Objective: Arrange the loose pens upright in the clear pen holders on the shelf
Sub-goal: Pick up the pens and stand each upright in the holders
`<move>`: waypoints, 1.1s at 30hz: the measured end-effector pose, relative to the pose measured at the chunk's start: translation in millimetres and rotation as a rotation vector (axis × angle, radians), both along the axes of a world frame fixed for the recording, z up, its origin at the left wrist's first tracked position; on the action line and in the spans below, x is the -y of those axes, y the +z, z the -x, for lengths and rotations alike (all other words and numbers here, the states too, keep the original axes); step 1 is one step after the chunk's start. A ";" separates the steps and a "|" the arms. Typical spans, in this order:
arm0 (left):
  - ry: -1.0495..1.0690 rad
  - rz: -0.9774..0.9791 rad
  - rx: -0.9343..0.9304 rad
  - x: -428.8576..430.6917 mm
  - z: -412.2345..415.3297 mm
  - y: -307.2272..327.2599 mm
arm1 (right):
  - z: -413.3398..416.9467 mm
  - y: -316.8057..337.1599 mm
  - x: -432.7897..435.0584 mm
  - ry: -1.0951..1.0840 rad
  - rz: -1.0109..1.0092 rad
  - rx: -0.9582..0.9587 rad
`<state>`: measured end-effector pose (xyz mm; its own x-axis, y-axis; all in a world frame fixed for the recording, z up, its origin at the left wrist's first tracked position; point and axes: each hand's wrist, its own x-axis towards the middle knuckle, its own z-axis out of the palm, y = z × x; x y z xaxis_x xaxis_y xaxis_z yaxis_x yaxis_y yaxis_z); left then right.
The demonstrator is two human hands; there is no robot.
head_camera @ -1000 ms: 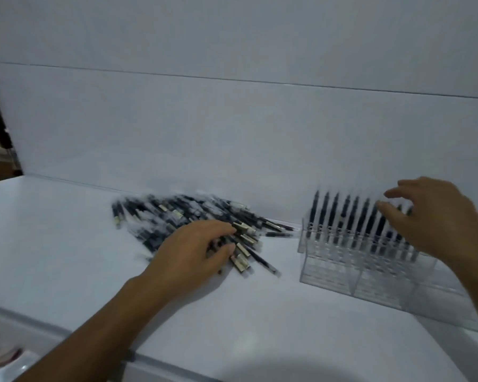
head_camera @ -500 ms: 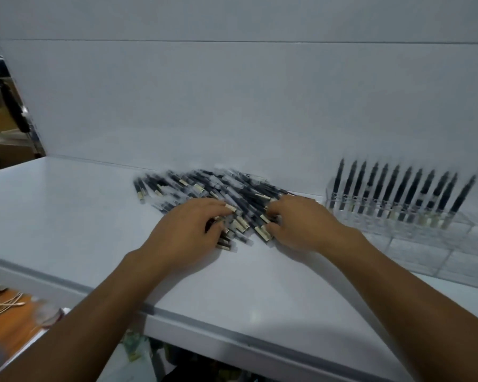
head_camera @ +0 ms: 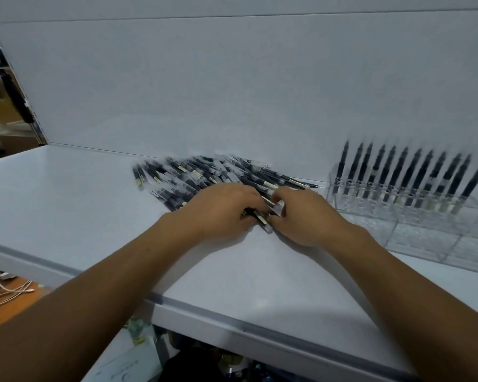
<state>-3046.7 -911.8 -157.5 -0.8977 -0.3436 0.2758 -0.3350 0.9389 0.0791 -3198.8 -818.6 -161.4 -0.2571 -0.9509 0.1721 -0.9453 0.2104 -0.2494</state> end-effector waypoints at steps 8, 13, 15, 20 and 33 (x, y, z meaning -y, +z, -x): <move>-0.102 0.128 0.110 15.7 8.7 7.8 | -3.7 16.4 -5.2 -0.031 0.033 0.638; -0.141 0.122 0.123 19.7 16.9 7.7 | 0.3 33.9 -7.9 0.036 0.275 1.236; -0.162 0.113 0.131 18.1 21.8 10.3 | -0.7 35.0 -8.2 0.063 0.358 1.405; -0.202 0.177 0.159 20.6 35.7 8.4 | 1.5 35.5 -8.0 0.133 0.525 1.457; -0.170 0.284 0.221 19.6 47.9 6.6 | 1.9 37.7 -10.6 -0.020 0.976 1.004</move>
